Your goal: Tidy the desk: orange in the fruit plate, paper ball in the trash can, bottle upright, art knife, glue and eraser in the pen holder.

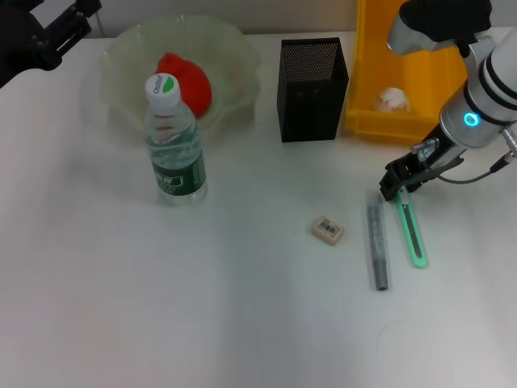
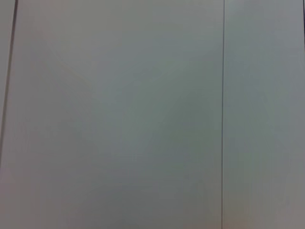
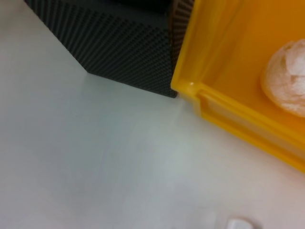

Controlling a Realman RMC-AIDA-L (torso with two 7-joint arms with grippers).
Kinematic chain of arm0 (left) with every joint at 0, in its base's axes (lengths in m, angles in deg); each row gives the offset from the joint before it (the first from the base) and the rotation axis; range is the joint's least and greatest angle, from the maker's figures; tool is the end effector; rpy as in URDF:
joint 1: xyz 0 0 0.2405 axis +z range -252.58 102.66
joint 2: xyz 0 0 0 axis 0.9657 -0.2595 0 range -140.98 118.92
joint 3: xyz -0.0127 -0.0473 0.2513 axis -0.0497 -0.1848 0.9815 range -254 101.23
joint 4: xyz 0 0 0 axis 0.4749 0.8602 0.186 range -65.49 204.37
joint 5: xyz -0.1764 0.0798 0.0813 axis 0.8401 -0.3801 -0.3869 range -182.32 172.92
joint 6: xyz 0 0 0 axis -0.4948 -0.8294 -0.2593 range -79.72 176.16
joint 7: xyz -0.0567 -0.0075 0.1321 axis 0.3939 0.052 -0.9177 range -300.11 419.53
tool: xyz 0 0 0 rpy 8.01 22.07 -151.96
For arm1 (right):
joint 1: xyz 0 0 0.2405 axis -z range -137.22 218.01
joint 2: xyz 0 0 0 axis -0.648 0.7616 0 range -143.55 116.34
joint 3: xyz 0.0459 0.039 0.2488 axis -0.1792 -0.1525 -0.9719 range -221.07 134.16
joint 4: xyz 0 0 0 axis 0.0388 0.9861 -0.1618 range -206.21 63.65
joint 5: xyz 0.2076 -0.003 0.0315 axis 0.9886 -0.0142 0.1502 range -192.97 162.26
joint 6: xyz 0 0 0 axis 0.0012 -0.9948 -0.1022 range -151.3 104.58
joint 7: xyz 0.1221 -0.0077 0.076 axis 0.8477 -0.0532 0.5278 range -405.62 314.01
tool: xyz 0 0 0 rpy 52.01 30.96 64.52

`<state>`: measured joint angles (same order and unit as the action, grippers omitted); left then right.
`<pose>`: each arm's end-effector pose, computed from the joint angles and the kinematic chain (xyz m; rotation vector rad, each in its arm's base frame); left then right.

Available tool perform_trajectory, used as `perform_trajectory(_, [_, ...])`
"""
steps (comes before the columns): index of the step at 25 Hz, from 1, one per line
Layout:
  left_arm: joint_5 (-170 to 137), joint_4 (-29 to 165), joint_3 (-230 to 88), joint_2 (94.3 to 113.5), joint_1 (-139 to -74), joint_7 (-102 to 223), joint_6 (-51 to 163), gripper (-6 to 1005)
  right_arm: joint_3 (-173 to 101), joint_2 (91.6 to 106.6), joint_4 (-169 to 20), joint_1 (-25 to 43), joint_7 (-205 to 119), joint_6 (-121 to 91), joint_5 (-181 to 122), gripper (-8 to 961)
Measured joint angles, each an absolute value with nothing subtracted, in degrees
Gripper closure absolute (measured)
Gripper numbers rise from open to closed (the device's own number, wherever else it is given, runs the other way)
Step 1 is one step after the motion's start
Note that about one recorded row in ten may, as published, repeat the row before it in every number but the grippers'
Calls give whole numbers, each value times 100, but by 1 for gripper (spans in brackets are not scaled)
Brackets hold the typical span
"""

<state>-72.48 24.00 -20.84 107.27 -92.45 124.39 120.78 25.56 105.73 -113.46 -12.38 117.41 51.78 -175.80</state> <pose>-0.2659 0.3466 0.0681 -2.0755 -0.3979 -0.9903 0.2081 0.4073 -0.0343 -2.2351 1.3816 -0.5744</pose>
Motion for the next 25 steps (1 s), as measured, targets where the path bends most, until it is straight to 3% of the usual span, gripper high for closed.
perform_trajectory(8, [-7246, 2400, -2084, 10727, -9245, 12439, 12077, 422, 2553, 10568, -11346, -1242, 11741, 5187, -17585, 567])
perform_trajectory(19, [-7236, 2400, -2087, 10727, -9245, 12439, 12065, 422, 2467, 10542, -11446, -1203, 11715, 5263, -17551, 785])
perform_trajectory(25, [-7236, 2400, -2099, 10727, -9269, 12440, 12064, 422, 1611, 10494, -12117, -818, 11325, 5847, -17366, 783])
